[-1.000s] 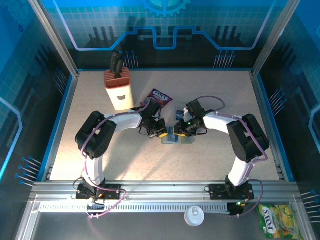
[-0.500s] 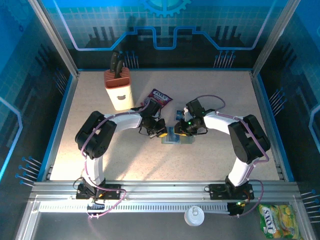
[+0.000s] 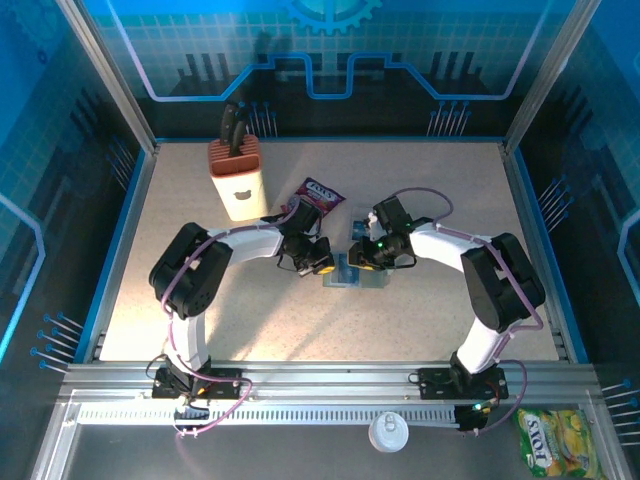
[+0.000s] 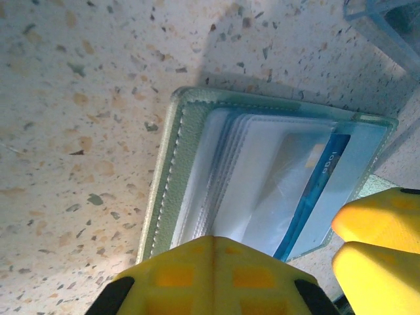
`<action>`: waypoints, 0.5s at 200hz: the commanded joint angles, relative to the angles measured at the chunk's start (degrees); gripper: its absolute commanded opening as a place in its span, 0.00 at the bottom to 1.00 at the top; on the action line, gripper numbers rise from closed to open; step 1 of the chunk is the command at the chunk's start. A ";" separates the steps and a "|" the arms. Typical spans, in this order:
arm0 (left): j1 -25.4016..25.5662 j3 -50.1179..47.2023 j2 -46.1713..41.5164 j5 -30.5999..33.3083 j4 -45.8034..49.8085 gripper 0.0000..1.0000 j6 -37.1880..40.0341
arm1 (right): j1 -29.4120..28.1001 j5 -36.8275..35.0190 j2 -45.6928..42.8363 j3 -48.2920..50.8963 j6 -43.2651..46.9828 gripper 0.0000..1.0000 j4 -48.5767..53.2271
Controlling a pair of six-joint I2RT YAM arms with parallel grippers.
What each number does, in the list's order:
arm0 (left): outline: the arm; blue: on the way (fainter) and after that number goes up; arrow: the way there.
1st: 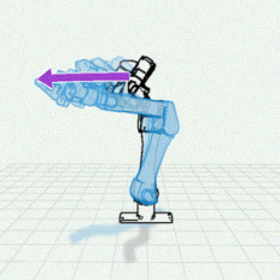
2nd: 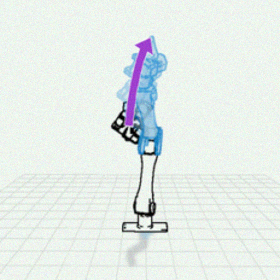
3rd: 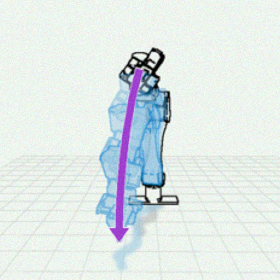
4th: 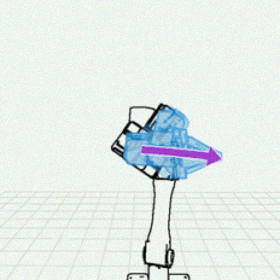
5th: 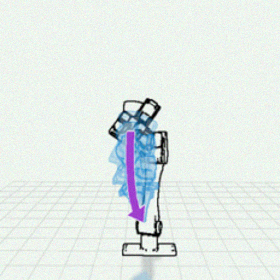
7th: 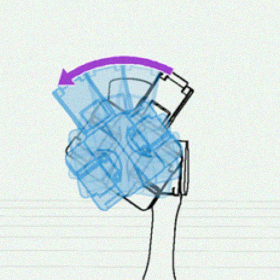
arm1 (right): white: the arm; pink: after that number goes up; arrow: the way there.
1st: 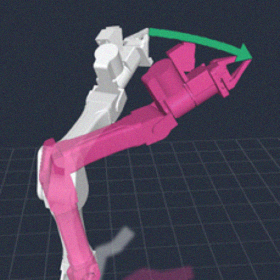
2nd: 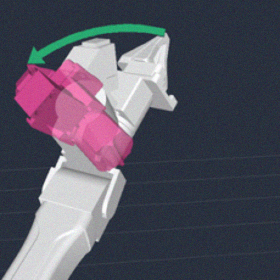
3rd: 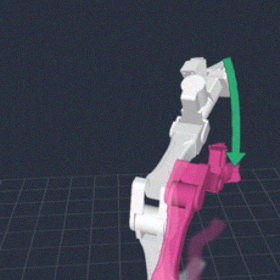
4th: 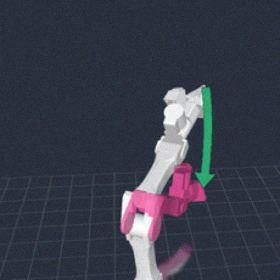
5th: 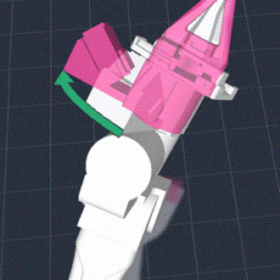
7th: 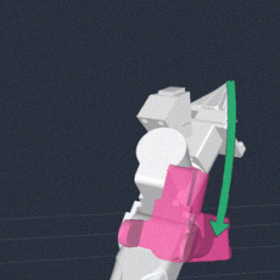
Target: Take the credit cards out of the card holder
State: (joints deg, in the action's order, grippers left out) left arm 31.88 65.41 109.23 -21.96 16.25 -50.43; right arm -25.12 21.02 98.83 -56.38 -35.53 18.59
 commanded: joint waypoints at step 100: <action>2.20 2.71 0.52 -1.73 0.36 0.00 2.10 | 1.37 3.56 -2.15 3.66 -4.06 0.34 -4.08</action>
State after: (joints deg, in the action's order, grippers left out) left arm 33.93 66.52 108.66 -22.31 16.14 -49.34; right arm -24.73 23.07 98.08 -54.15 -38.15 15.84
